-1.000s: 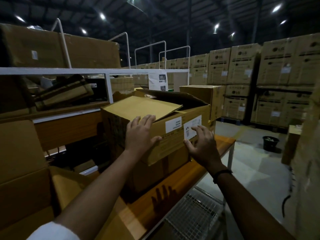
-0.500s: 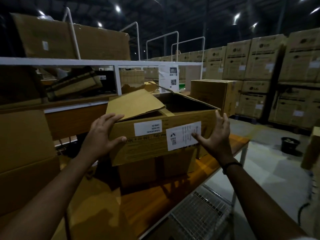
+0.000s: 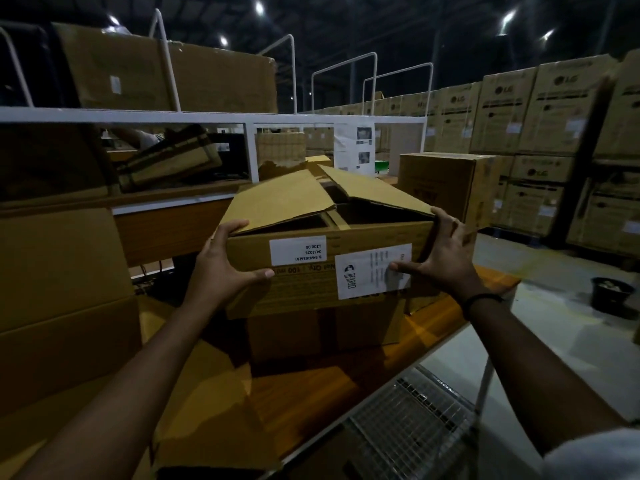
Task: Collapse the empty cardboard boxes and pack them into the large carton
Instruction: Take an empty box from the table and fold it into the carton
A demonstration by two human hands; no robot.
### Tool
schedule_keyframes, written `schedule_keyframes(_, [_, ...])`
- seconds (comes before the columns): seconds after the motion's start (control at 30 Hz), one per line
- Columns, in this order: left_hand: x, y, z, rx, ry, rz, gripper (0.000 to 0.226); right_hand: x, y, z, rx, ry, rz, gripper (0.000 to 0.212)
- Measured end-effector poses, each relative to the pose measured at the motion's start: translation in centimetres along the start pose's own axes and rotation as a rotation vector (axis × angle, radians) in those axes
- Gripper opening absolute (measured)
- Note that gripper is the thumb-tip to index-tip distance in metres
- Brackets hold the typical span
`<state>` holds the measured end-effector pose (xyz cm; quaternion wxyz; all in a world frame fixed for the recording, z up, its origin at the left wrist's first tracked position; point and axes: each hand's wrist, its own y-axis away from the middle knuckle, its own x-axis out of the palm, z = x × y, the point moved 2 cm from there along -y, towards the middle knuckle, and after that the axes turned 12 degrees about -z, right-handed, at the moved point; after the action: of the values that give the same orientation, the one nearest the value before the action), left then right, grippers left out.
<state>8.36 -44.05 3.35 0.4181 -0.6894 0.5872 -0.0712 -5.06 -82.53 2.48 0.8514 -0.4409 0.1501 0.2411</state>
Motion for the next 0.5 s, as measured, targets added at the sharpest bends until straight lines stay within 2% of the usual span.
schedule_keyframes(0.27, [-0.4, 1.1, -0.1, 0.001, 0.051, -0.079, 0.095, -0.2, 2.9, -0.6, -0.101, 0.005, -0.168, 0.126])
schedule_keyframes(0.5, [-4.2, 2.3, 0.1, 0.095, 0.058, -0.103, 0.093, -1.6, 6.6, 2.0, -0.077, -0.006, -0.239, 0.125])
